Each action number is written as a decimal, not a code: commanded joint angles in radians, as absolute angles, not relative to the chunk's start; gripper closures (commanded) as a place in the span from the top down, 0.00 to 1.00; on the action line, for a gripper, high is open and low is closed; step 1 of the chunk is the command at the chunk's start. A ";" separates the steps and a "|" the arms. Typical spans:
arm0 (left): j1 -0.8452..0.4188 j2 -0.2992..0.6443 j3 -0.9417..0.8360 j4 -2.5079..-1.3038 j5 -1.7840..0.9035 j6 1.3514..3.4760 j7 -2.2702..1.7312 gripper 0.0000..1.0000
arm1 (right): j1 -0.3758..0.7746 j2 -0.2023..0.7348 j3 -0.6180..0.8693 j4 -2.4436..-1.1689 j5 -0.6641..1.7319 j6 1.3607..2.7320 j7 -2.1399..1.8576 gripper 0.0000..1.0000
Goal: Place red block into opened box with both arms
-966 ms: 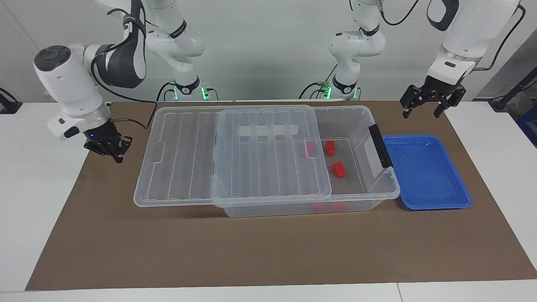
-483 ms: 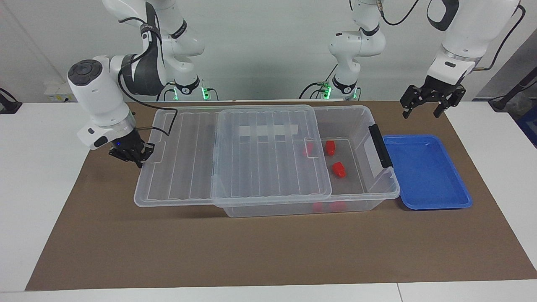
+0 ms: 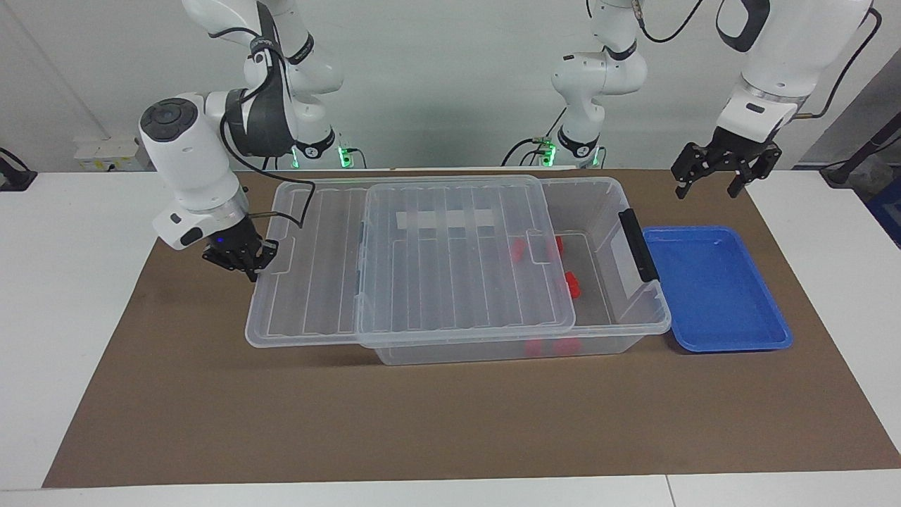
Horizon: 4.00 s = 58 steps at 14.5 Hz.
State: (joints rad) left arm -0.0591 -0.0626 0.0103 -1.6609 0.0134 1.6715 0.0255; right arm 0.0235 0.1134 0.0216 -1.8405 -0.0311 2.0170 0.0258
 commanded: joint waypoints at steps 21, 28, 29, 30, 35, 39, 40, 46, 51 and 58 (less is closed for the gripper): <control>-0.060 -0.080 0.015 -1.672 -0.002 1.657 0.017 1.00 | 0.204 0.155 0.043 -1.810 0.020 2.088 0.215 0.00; -0.060 -0.080 0.015 -1.672 -0.002 1.657 0.015 1.00 | 0.224 0.163 0.043 -1.810 0.023 2.114 0.230 0.00; -0.060 -0.080 0.015 -1.672 -0.002 1.658 0.015 1.00 | 0.224 0.163 0.043 -1.810 0.023 2.117 0.232 0.00; -0.060 -0.080 0.015 -1.672 -0.002 1.657 0.015 1.00 | 0.224 0.163 0.043 -1.810 0.023 2.118 0.230 0.00; -0.060 -0.080 0.015 -1.672 -0.002 1.658 0.017 1.00 | 0.225 0.172 0.043 -1.819 0.023 2.149 0.230 0.00; -0.060 -0.080 0.015 -1.672 -0.002 1.657 0.015 1.00 | 0.235 0.179 0.043 -1.822 0.023 2.157 0.229 0.00; -0.060 -0.080 0.015 -1.672 -0.002 1.657 0.015 1.00 | 0.235 0.179 0.043 -1.821 0.021 2.154 0.221 0.00; -0.060 -0.080 0.015 -1.672 -0.002 1.657 0.017 1.00 | 0.186 0.175 0.037 -1.795 0.003 2.097 0.108 0.00; -0.060 -0.080 0.015 -1.672 -0.002 1.658 0.017 1.00 | 0.169 0.153 0.026 -1.691 -0.011 1.953 0.098 0.00; -0.060 -0.080 0.015 -1.672 -0.002 1.657 0.015 1.00 | 0.051 0.080 0.026 -1.506 -0.023 1.678 0.107 1.00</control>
